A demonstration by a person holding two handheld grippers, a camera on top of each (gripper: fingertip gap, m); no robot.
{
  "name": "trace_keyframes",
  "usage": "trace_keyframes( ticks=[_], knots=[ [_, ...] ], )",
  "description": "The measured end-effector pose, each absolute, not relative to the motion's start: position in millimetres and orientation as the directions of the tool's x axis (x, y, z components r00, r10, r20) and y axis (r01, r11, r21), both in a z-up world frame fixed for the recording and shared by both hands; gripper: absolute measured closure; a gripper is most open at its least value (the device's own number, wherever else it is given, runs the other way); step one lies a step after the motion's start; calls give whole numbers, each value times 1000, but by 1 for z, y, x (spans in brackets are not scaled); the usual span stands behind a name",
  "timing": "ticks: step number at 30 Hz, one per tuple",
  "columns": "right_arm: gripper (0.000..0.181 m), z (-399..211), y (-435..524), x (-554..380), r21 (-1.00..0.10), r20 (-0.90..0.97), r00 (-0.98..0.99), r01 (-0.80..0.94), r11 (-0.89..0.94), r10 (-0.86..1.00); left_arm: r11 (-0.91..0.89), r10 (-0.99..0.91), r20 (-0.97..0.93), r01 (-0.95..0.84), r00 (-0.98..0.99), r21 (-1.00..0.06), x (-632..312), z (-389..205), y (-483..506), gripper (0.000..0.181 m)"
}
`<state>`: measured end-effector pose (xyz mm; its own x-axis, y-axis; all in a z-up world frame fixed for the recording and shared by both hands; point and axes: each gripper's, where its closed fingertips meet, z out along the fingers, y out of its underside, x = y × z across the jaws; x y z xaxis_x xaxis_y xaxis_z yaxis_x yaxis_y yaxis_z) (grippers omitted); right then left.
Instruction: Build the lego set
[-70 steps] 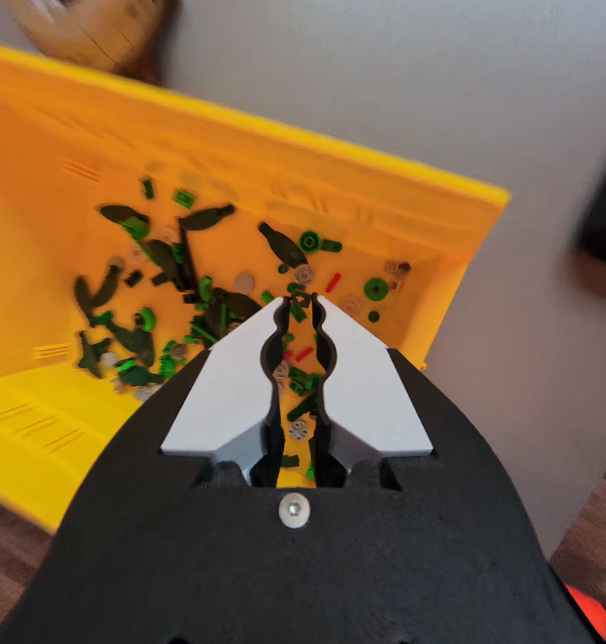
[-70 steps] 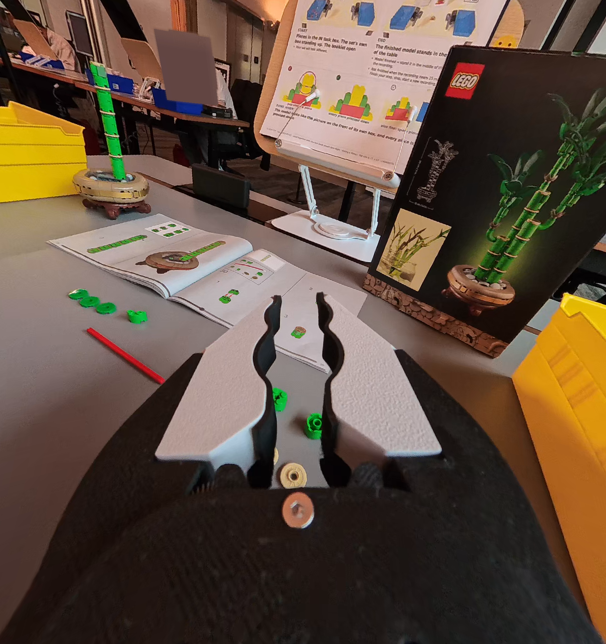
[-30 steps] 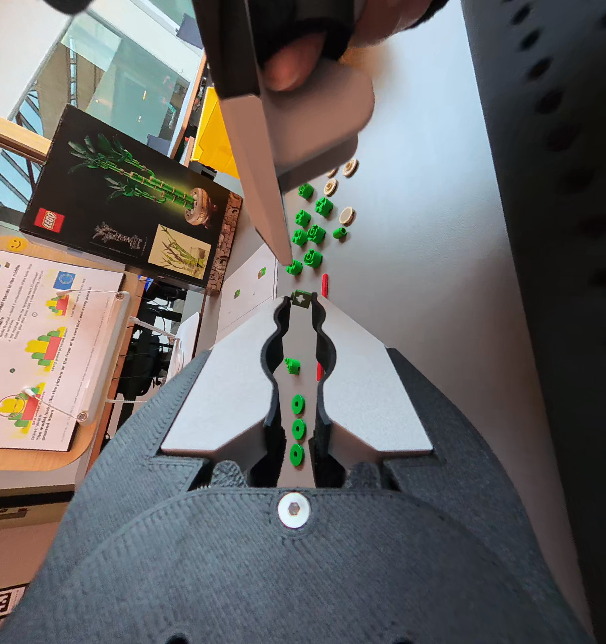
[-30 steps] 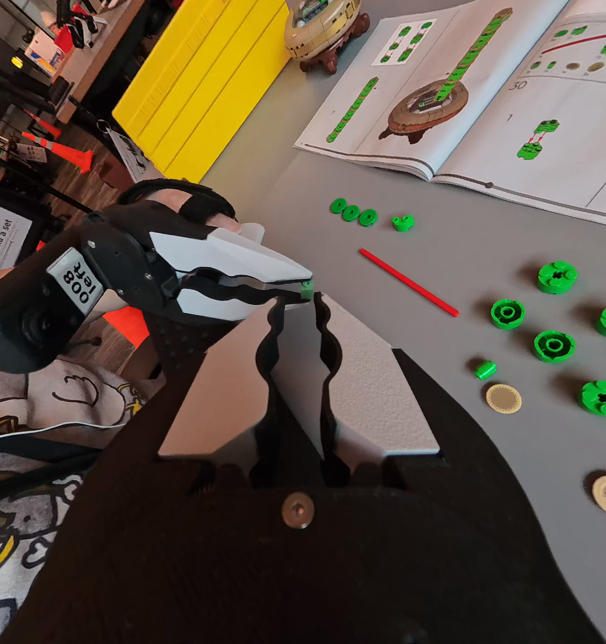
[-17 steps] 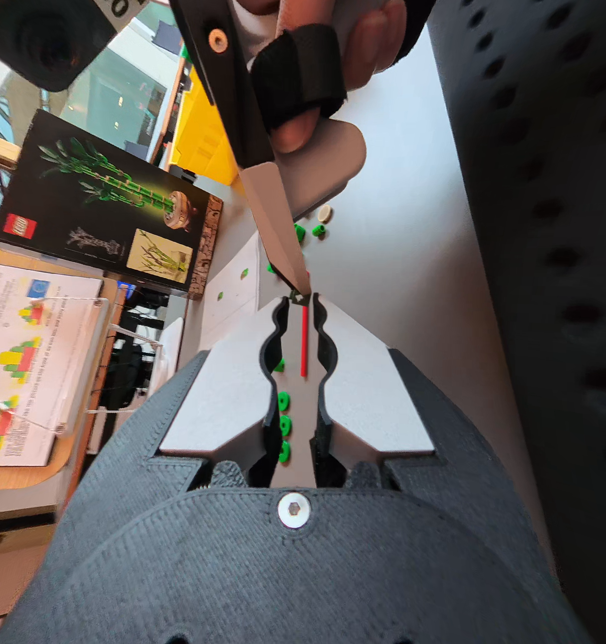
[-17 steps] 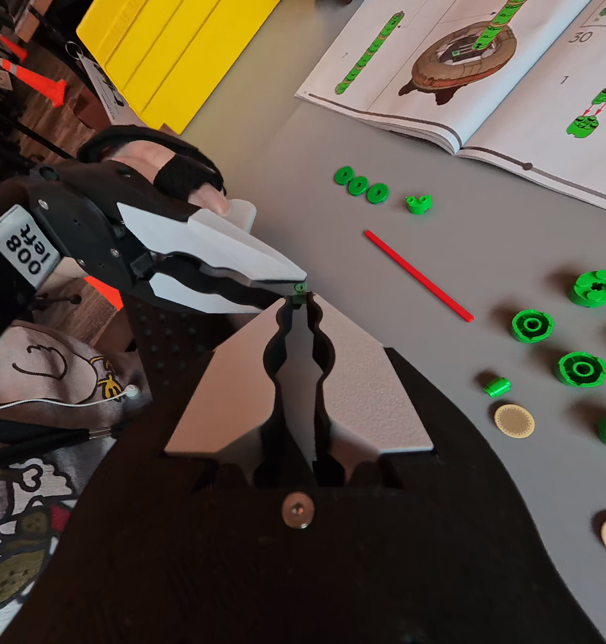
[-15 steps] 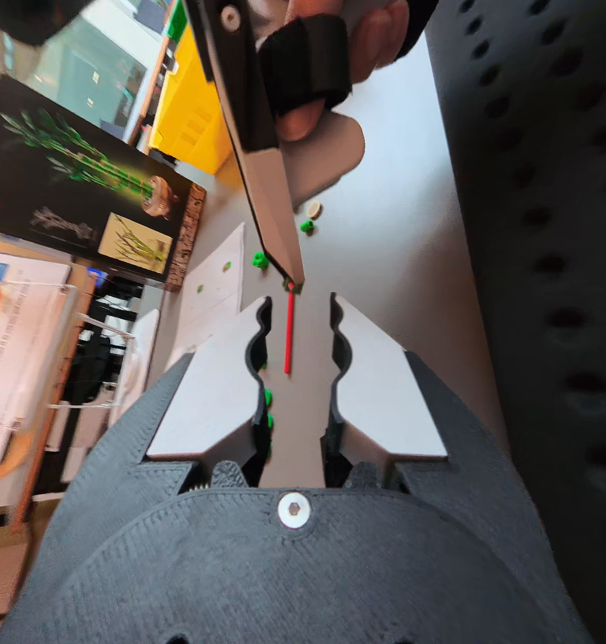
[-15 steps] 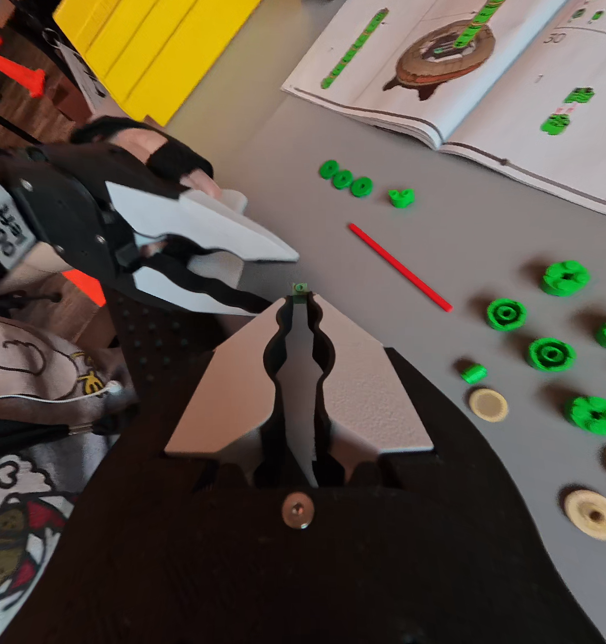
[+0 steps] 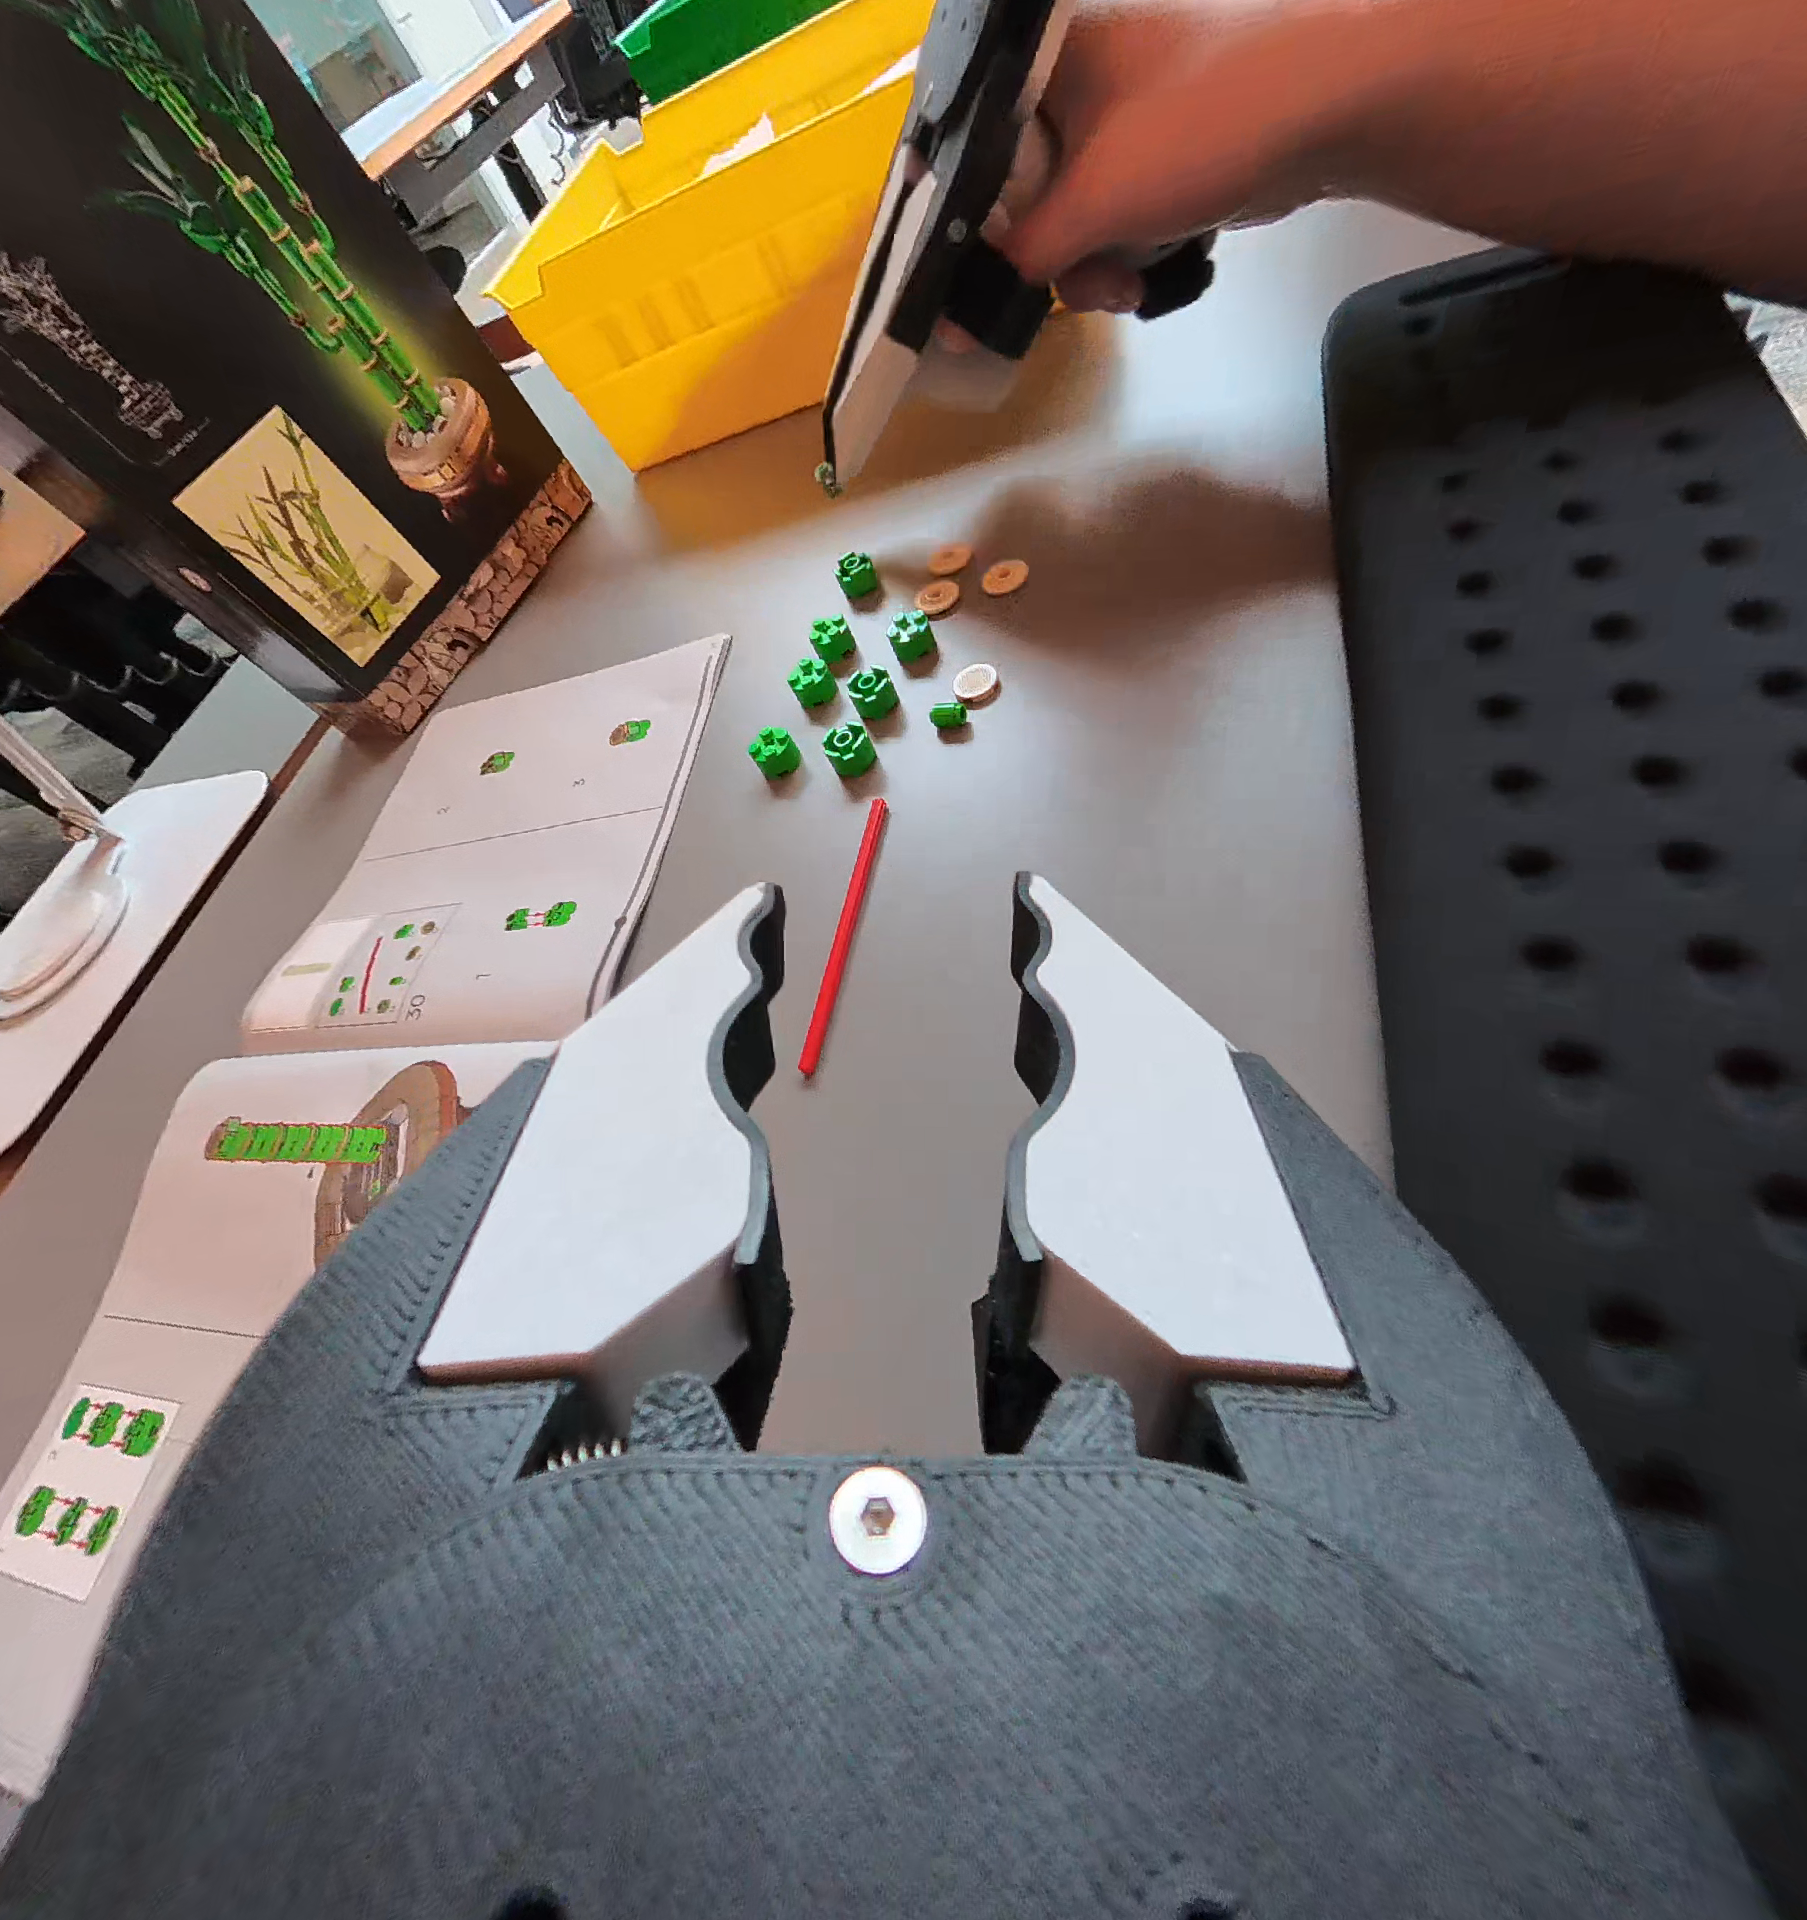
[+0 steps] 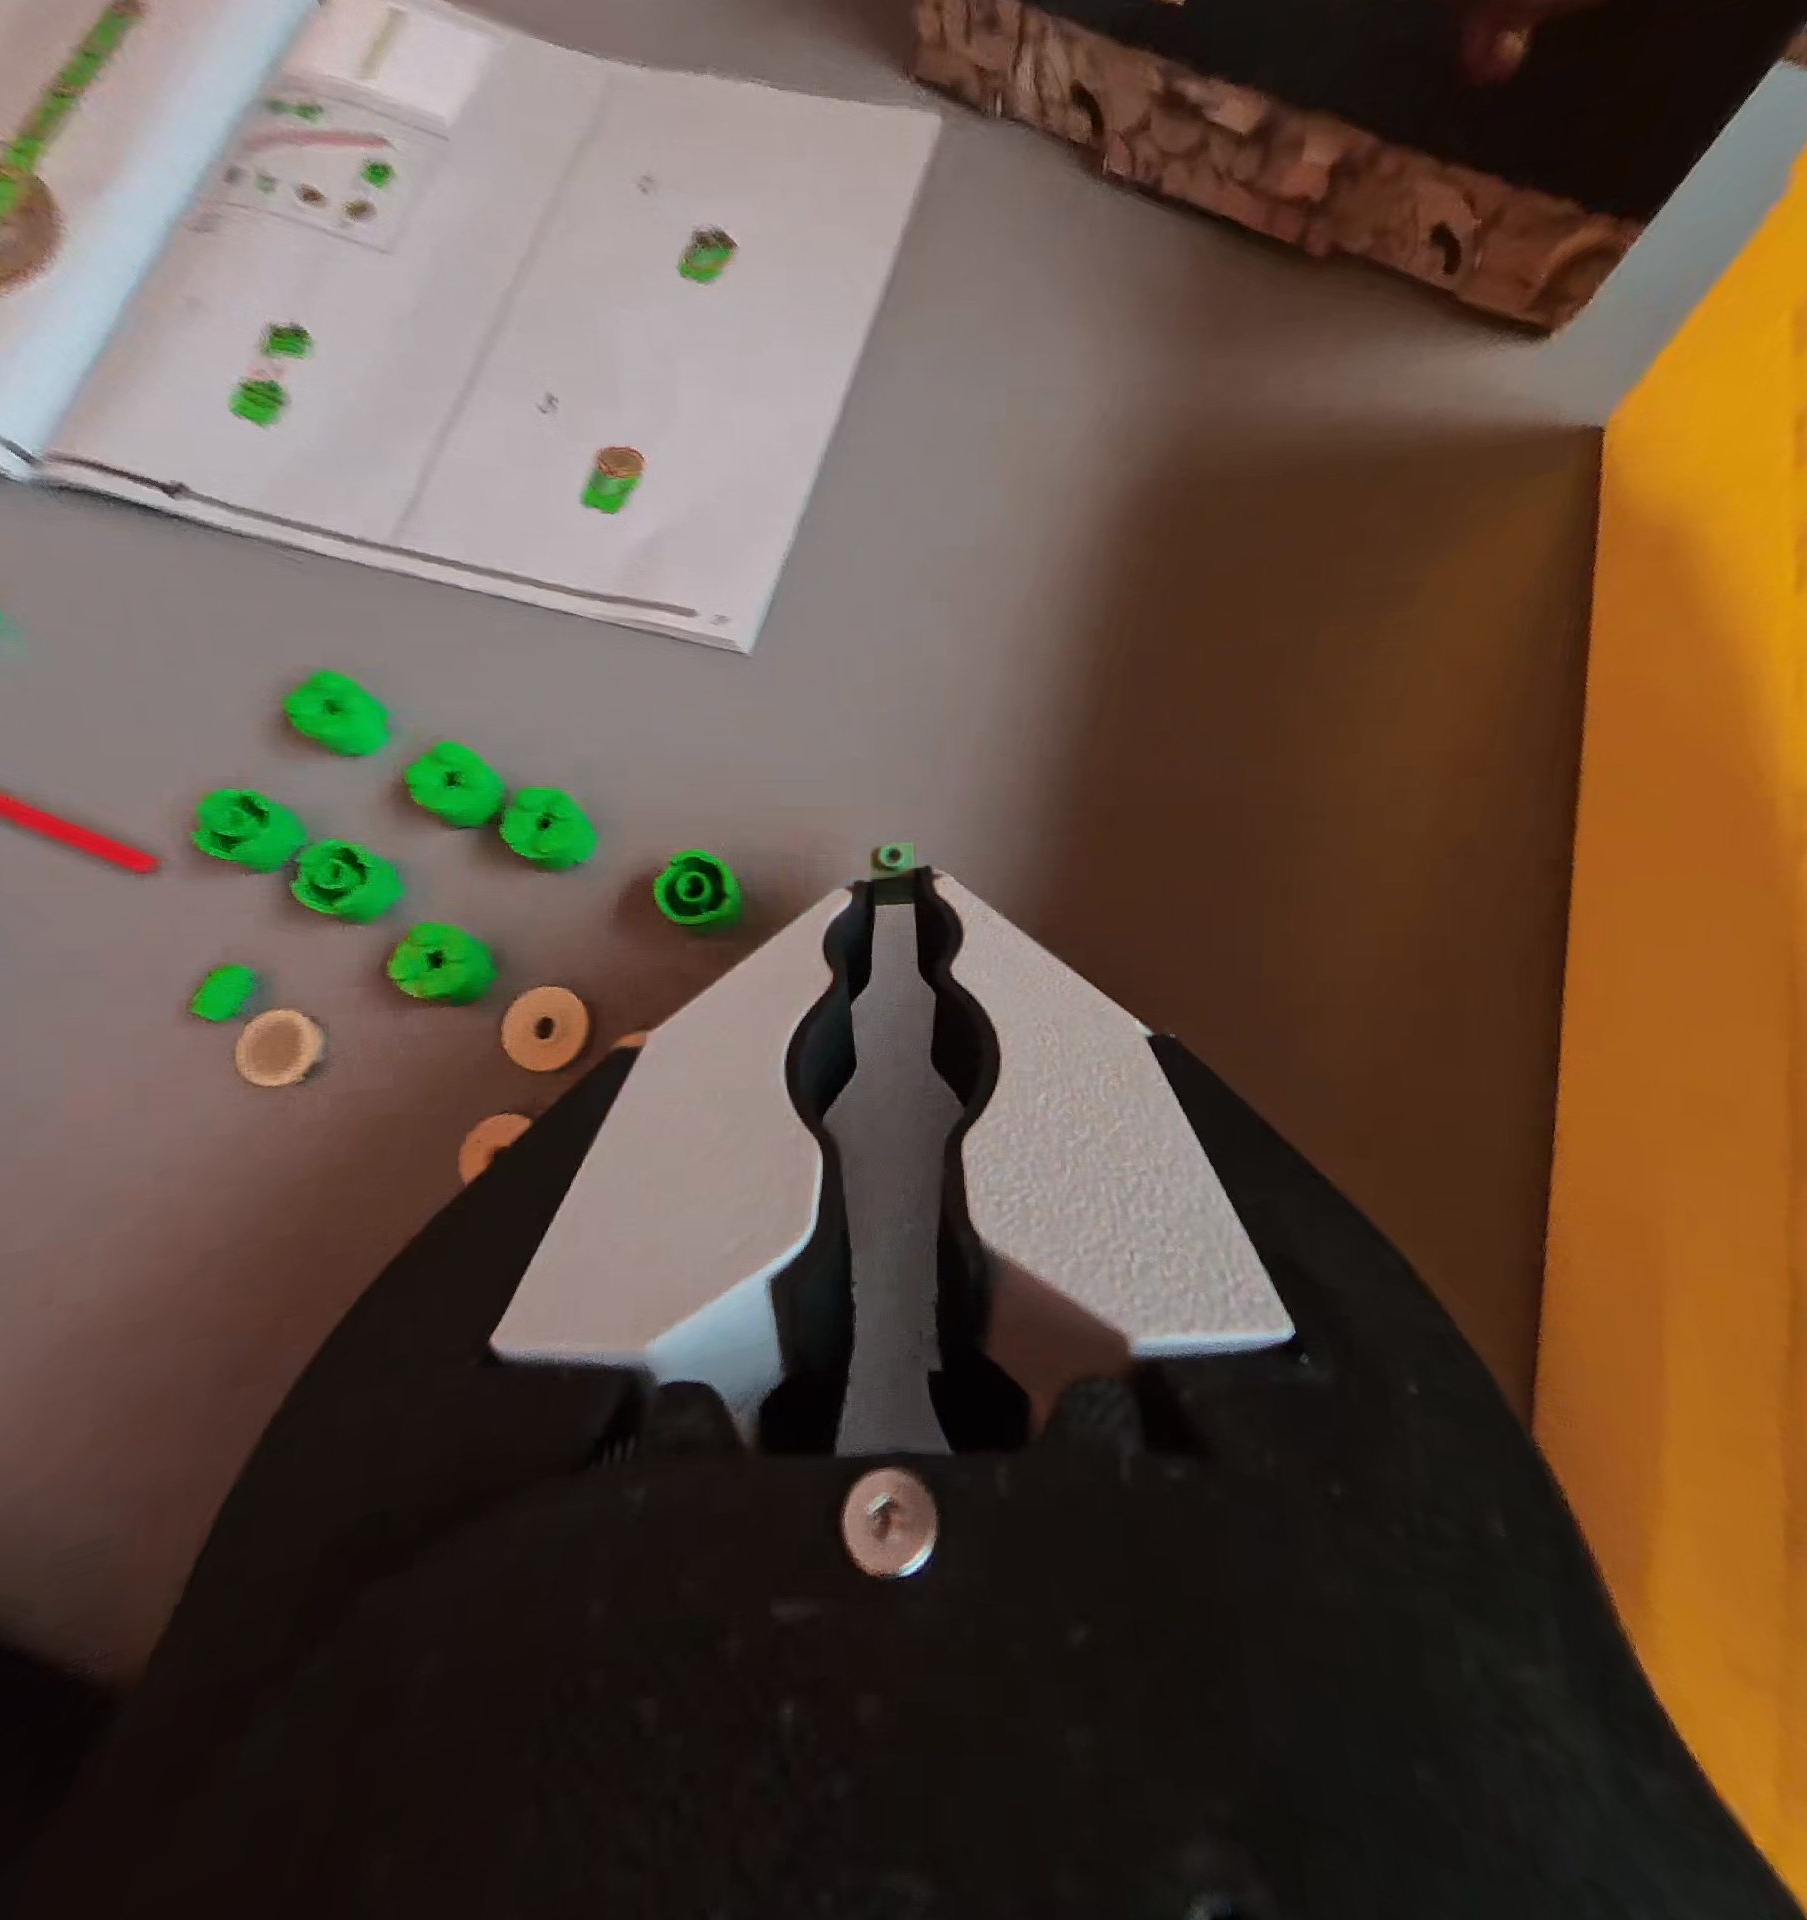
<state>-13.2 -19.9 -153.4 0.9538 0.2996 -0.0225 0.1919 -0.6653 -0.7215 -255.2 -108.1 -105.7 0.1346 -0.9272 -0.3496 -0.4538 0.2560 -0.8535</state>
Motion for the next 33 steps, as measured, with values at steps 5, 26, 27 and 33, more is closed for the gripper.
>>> trace_keyframes(
  ticks=[5, 26, 27, 33],
  knots=[
    [174, -168, -19, -14, -704, -35, 946, 206, -680, 323, 278, -915, -378, -458, 141, -844, -258, -105, -108, 137],
    [166, -171, -23, -14, -738, -41, 935, 209, -641, 352, 222, -929, -320, -415, 185, -882, -268, -93, -97, 138],
    [165, -171, -23, -14, -740, -41, 936, 208, -640, 351, 223, -928, -322, -416, 186, -882, -268, -93, -97, 138],
    [155, -171, -25, -13, -749, -30, 934, 215, -627, 355, 217, -928, -319, -417, 192, -883, -268, -94, -96, 138]
  ],
)
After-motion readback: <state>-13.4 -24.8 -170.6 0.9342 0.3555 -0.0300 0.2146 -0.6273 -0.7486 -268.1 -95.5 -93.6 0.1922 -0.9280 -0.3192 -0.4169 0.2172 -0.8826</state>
